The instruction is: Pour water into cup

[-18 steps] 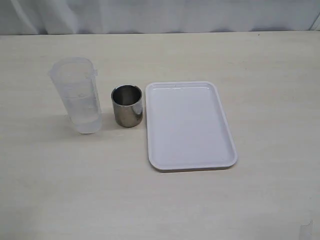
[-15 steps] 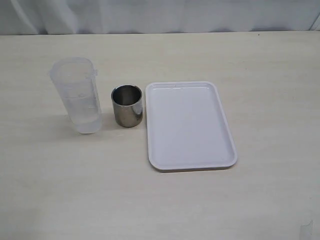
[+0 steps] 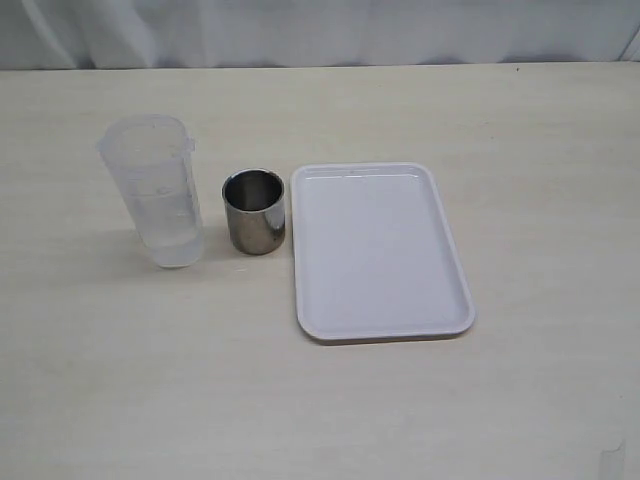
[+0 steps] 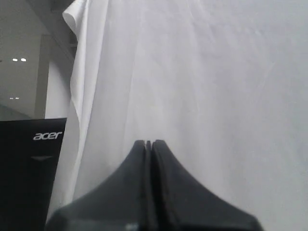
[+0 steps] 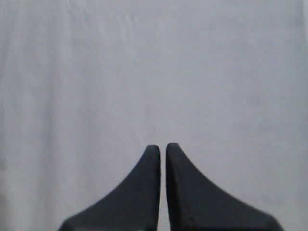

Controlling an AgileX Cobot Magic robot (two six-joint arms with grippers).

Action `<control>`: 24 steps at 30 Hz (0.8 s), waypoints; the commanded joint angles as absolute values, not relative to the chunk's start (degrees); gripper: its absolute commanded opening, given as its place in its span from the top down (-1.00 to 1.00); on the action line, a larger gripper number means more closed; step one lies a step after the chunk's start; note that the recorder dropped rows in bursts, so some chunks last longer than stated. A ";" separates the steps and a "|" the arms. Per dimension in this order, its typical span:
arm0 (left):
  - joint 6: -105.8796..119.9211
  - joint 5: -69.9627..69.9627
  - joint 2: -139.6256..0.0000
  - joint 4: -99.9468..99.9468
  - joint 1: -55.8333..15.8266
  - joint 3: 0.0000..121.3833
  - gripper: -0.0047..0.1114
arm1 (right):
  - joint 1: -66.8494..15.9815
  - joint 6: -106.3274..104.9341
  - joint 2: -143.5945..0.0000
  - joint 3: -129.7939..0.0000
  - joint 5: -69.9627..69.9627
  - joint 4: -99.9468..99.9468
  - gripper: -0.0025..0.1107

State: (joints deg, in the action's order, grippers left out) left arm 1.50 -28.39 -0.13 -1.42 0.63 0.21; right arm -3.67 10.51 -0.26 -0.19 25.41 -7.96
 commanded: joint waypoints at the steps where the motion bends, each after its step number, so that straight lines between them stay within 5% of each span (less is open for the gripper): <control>1: -6.15 -33.88 0.00 -1.35 0.22 0.00 0.92 | -3.44 17.56 0.00 0.00 32.68 -8.43 0.88; 4: -7.15 -34.65 0.00 -1.35 0.22 0.00 0.92 | -3.44 17.58 0.00 0.00 35.59 -8.61 0.77; 7: -8.25 -34.92 0.00 -1.58 0.22 0.00 0.84 | -3.44 17.58 -2.01 0.00 36.48 -8.61 0.34; 10: -9.11 -35.25 -0.89 -2.54 0.22 0.31 0.50 | -3.44 17.99 -4.75 0.00 37.34 -8.37 -0.27; 11: -9.34 -35.26 -2.43 -2.68 0.22 0.31 0.08 | -3.44 19.27 -6.89 0.00 38.21 -8.24 -0.58; 12: -9.34 -35.26 -3.04 -3.28 0.22 0.31 -0.18 | -3.44 19.59 -7.84 0.00 38.65 -8.24 -0.64; 13: -9.75 -35.41 -4.61 -5.76 0.22 0.31 -0.65 | -3.44 20.22 -10.30 0.00 39.51 -10.05 -0.67; 15: -15.02 -36.18 -7.68 -10.41 0.22 0.31 -0.89 | -3.44 20.54 -14.16 0.00 41.06 -13.02 -0.67; 24: -27.46 -38.38 -28.63 -32.35 0.22 0.31 -0.89 | -3.44 26.78 -33.08 -3.28 45.49 -25.09 -0.67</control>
State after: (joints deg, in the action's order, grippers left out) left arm -25.51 -36.73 -24.29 -27.59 0.63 0.21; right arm -3.67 26.24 -30.52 -2.86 43.35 -23.94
